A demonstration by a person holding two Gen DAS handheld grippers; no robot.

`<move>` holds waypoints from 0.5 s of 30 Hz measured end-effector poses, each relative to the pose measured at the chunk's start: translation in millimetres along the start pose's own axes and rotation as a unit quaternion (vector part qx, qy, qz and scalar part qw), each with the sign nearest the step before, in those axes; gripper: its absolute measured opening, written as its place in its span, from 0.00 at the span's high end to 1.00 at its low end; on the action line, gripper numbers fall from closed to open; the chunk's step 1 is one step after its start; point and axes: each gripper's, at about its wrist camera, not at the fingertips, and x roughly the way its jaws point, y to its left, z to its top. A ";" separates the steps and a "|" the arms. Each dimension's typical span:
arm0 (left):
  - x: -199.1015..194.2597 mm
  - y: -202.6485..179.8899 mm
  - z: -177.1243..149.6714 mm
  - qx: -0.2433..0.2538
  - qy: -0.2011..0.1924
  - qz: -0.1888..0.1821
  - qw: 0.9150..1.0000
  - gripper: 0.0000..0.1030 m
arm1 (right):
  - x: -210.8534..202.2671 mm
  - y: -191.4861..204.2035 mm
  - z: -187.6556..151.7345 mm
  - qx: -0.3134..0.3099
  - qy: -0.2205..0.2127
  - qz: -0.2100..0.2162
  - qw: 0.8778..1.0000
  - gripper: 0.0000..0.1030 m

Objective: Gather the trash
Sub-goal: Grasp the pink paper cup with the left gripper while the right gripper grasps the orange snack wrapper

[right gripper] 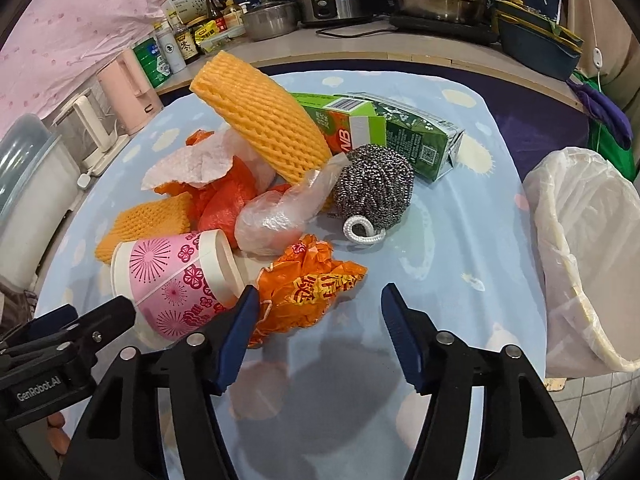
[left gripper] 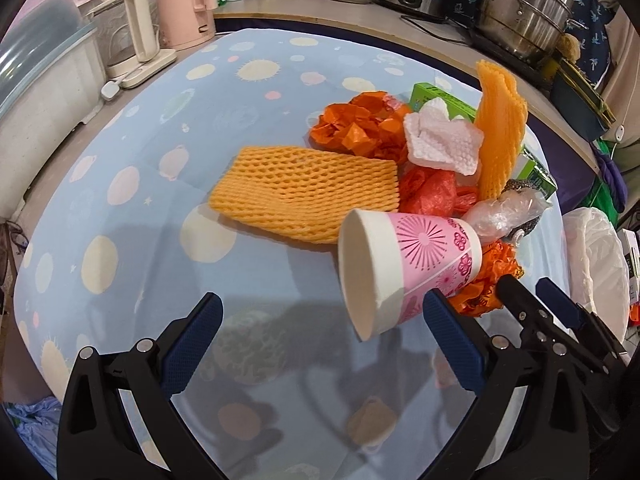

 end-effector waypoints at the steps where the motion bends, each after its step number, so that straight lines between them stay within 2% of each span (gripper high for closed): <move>1: 2.6 -1.5 1.3 0.002 0.001 -0.002 1.000 0.07 | -0.4 1.9 0.7 -0.004 0.001 0.003 1.000 0.55; 5: 9.7 -4.8 7.8 0.002 -0.002 -0.020 1.000 0.17 | -3.7 4.0 0.8 -0.005 0.004 0.008 1.000 0.58; 8: 12.3 -6.5 11.5 -0.004 0.003 -0.045 0.999 0.30 | -5.5 2.0 0.2 0.002 0.006 0.013 1.000 0.58; 10: 12.2 -8.3 12.8 -0.008 0.007 -0.064 0.998 0.45 | -7.3 2.1 0.0 0.002 0.006 0.015 1.000 0.58; 11: 11.8 -9.6 12.7 -0.008 0.009 -0.073 0.997 0.49 | -8.1 3.4 -0.4 0.000 0.006 0.015 1.000 0.57; 13: 10.8 -13.6 12.6 -0.006 0.014 -0.093 0.996 0.67 | -8.8 6.4 -0.7 -0.003 0.007 0.017 1.000 0.57; 15: 9.8 -17.0 12.2 -0.004 0.019 -0.106 0.994 0.72 | -8.0 9.1 -1.4 -0.004 0.010 0.020 1.000 0.55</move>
